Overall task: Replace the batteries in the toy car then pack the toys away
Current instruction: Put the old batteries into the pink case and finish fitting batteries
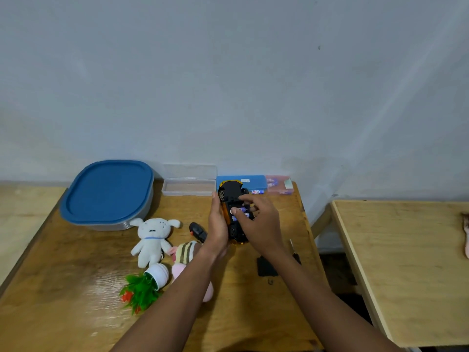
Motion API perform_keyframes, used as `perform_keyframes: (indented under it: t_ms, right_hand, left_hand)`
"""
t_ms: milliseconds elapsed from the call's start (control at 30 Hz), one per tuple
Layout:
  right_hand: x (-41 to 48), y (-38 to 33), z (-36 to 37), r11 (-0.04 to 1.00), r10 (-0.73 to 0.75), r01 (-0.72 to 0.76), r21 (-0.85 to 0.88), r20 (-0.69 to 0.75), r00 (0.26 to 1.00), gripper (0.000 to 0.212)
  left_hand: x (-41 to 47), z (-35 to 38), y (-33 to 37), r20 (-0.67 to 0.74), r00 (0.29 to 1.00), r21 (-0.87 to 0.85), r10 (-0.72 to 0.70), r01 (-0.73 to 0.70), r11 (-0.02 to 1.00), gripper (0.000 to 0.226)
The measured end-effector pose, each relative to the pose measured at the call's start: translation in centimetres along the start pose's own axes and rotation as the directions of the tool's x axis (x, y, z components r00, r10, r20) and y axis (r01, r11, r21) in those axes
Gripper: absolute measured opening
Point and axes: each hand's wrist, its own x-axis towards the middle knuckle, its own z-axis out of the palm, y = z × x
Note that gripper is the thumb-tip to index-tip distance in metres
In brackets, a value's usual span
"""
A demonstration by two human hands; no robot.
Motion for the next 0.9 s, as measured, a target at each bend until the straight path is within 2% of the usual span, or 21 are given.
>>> perform_keyframes:
  t_ms: [133, 233, 467, 667, 900]
  right_hand:
    - [0.0, -0.3, 0.5, 0.990, 0.142, -0.142, 0.008, -0.046, 0.989, 0.051]
    - [0.1, -0.2, 0.4, 0.967, 0.246, -0.245, 0.064, 0.003, 0.969, 0.057]
    - [0.8, 0.9, 0.2, 0.908, 0.330, -0.349, 0.233, 0.117, 0.937, 0.053]
    - [1.8, 1.7, 0.1, 0.821, 0.385, -0.443, 0.361, 0.223, 0.896, 0.061]
    - [3.2, 4.2, -0.2, 0.724, 0.448, -0.557, 0.407, 0.337, 0.828, 0.086]
  left_hand:
    - [0.1, 0.3, -0.2, -0.054, 0.999, 0.031, -0.001, 0.003, 1.000, 0.077]
    - [0.5, 0.3, -0.6, -0.062, 0.998, 0.040, -0.016, 0.019, 0.999, 0.077]
    - [1.2, 0.6, -0.6, -0.022, 0.999, 0.036, -0.044, 0.044, 0.998, 0.072]
    - [1.9, 1.0, -1.1, 0.002, 0.998, 0.038, -0.060, 0.059, 0.997, 0.074]
    - [3.7, 1.5, -2.0, -0.037, 0.994, 0.049, -0.099, 0.101, 0.994, 0.072]
